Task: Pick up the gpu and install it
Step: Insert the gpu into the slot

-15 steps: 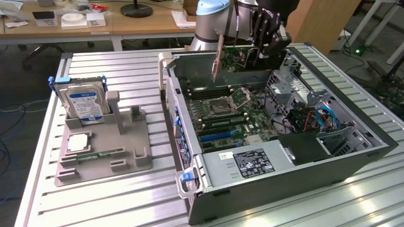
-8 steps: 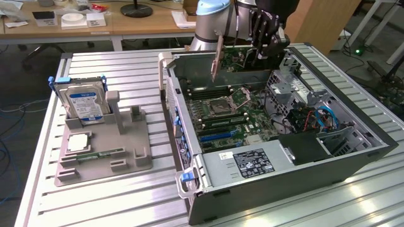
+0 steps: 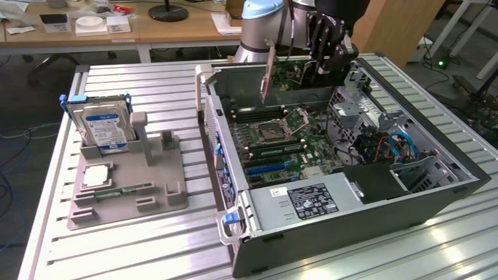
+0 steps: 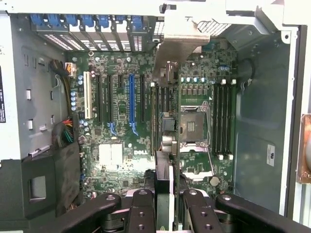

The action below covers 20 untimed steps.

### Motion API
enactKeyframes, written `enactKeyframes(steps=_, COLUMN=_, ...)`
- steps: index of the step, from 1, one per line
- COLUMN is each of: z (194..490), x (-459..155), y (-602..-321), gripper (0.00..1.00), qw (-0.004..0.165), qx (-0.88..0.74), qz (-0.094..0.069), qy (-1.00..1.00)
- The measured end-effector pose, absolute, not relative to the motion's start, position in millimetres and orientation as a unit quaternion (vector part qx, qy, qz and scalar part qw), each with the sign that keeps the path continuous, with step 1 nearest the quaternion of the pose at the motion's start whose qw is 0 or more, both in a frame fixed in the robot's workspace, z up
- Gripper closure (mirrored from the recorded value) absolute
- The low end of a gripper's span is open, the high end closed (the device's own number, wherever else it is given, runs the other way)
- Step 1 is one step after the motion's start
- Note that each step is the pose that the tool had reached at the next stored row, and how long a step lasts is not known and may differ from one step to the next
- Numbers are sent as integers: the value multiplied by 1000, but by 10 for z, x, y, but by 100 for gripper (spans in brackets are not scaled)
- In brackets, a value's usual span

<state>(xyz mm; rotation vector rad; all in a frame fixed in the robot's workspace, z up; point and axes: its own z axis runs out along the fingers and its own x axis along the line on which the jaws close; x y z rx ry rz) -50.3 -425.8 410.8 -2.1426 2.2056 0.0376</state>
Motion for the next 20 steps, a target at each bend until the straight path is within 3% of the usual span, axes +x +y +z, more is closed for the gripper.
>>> enactKeyframes(steps=20, z=4085, x=-538, y=-4275, gripper=73, qw=33, qx=-696, qz=12, qy=717)
